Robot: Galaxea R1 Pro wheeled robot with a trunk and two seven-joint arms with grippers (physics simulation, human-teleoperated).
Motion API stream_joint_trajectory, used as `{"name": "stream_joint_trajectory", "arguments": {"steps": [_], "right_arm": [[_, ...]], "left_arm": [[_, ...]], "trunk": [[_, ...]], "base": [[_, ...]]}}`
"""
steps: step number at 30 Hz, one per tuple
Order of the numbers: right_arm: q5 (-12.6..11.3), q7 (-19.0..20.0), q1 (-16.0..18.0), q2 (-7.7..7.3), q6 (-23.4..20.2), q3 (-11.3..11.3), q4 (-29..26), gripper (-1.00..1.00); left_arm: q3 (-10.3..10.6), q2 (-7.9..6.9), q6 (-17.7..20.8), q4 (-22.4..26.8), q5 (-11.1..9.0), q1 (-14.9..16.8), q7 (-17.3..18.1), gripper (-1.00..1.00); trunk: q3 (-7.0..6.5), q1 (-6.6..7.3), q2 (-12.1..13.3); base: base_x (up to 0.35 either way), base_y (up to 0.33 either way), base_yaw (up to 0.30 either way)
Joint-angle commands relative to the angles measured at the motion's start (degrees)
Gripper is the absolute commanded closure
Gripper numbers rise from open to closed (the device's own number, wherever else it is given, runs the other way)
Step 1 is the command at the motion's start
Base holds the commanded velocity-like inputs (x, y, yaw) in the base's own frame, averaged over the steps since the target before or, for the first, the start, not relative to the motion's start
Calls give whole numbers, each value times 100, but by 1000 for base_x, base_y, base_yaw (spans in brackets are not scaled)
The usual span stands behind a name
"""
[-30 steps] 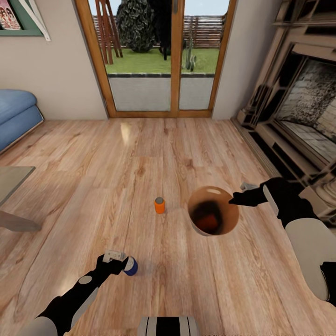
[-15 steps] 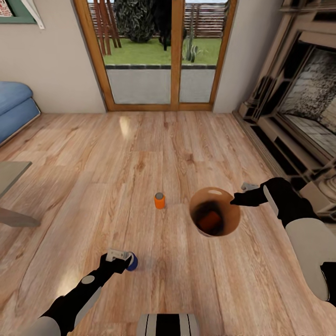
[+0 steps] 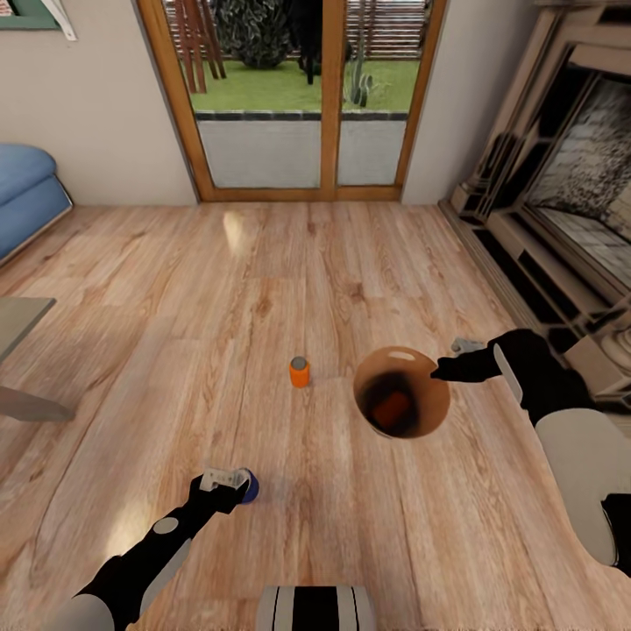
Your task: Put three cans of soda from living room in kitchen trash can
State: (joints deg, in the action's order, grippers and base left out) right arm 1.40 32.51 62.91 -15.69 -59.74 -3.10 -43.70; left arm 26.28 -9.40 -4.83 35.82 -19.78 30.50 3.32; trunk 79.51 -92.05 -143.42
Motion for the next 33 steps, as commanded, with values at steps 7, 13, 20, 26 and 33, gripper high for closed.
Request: {"name": "stream_joint_trajectory", "arguments": {"steps": [7,13,20,26,33], "right_arm": [[-109,18,4,-22,-26,45,-19,100],[-112,18,3,-15,-26,20,-24,100],[-114,18,2,-19,-26,13,-33,100],[-107,18,2,-16,-26,7,-155,100],[-105,18,2,-24,-26,15,-180,100]], "left_arm": [[1,0,0,-21,0,0,2,-100],[6,-1,0,-12,0,0,2,-100],[13,0,6,-25,0,0,52,-100],[8,0,0,-15,0,0,86,-100],[3,0,1,-21,0,0,90,-100]], "trunk": [[137,-14,-9],[169,-14,-9],[224,-14,-9],[258,-14,-9],[267,-14,-9]], "base": [[0,0,0],[0,0,0],[119,0,0],[78,0,0],[6,0,0]]}}
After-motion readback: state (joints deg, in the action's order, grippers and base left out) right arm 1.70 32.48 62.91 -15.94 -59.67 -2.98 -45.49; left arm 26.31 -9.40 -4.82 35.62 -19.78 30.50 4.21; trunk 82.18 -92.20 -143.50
